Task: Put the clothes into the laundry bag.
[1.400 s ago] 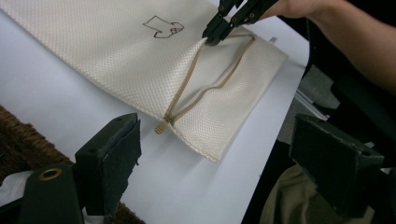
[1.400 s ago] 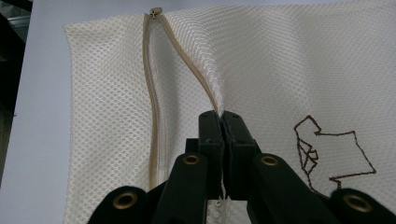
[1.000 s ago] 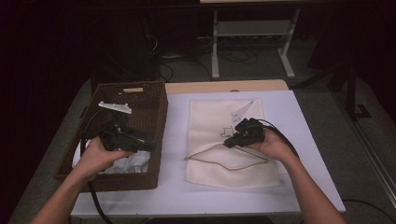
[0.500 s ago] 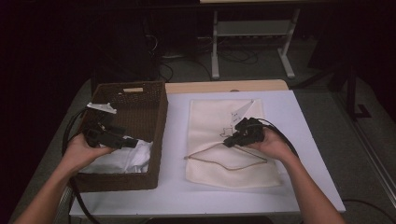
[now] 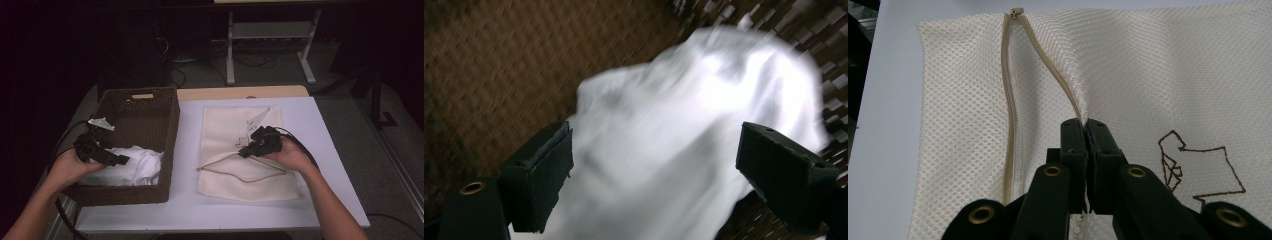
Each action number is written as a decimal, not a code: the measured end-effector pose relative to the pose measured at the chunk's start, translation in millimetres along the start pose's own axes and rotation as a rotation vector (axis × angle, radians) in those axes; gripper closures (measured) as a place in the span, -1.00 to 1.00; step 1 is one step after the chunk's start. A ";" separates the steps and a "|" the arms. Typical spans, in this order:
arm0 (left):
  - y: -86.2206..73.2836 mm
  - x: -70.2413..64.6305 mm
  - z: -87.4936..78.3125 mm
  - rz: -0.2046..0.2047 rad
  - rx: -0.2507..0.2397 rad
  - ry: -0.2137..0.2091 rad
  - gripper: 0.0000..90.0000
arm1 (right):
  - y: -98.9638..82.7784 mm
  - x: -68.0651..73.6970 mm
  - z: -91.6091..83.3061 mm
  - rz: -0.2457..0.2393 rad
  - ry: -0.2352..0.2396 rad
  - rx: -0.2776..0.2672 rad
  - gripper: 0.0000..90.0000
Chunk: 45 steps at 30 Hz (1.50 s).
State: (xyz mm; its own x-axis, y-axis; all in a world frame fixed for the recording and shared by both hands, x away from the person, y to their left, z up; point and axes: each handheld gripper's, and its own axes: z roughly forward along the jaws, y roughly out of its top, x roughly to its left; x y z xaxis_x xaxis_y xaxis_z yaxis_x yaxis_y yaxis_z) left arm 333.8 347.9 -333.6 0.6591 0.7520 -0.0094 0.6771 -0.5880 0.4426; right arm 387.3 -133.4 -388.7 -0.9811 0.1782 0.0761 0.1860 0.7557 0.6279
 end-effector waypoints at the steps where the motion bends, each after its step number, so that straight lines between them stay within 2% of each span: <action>1: -1.8 0.8 2.0 0.004 0.017 0.006 -0.68 | 0.0 -0.6 0.6 0.003 0.002 0.000 0.93; 3: -5.7 2.7 8.4 0.014 0.063 0.015 -0.71 | 0.2 -0.7 1.0 0.007 0.002 0.001 0.93; 5: -6.0 3.1 9.8 0.012 0.068 0.008 -0.73 | 0.2 -1.0 1.2 0.006 0.003 0.003 0.93; 10: -3.0 -4.6 23.2 0.079 0.165 0.025 -0.78 | 0.2 -2.3 1.4 0.007 0.004 -0.002 0.93; 13: -1.9 -6.7 27.7 0.093 0.189 0.033 -0.79 | 0.2 -2.5 1.5 0.007 0.004 -0.002 0.93; 17: -0.5 -1.9 37.2 0.076 0.220 0.030 -0.72 | 0.3 -1.9 2.0 0.009 0.004 0.000 0.93; 20: 0.5 1.6 42.5 0.060 0.229 0.021 -0.64 | 0.5 -2.0 1.6 0.007 0.001 0.001 0.93; 26: -0.5 0.4 53.8 0.071 0.225 0.042 -0.43 | 0.5 -1.7 2.5 0.010 0.005 0.007 0.93; 32: 0.9 1.9 54.5 0.044 0.220 0.028 -0.17 | 0.2 -2.6 2.8 0.006 0.005 0.004 0.93; 38: 0.2 -0.2 51.6 0.040 0.198 0.039 0.07 | 0.3 -2.7 3.5 0.010 0.003 0.004 0.93; 39: 0.3 0.1 50.2 0.029 0.190 0.039 0.10 | 0.2 -3.2 3.7 0.010 0.003 0.003 0.92; 44: 1.1 2.0 47.8 0.009 0.185 0.032 0.17 | 0.4 -3.7 3.5 0.011 0.001 0.001 0.92; 45: 1.2 3.5 47.8 -0.005 0.184 0.025 0.16 | 0.3 -3.9 3.3 0.010 0.000 -0.001 0.92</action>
State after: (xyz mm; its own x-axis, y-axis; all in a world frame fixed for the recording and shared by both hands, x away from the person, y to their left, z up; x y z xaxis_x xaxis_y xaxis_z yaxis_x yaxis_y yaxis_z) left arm 352.6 335.6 -376.0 0.6488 0.7609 0.0118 0.7303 -0.6269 0.2714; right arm 391.4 -131.8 -391.4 -0.9790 0.1863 0.0823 0.1961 0.7531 0.6280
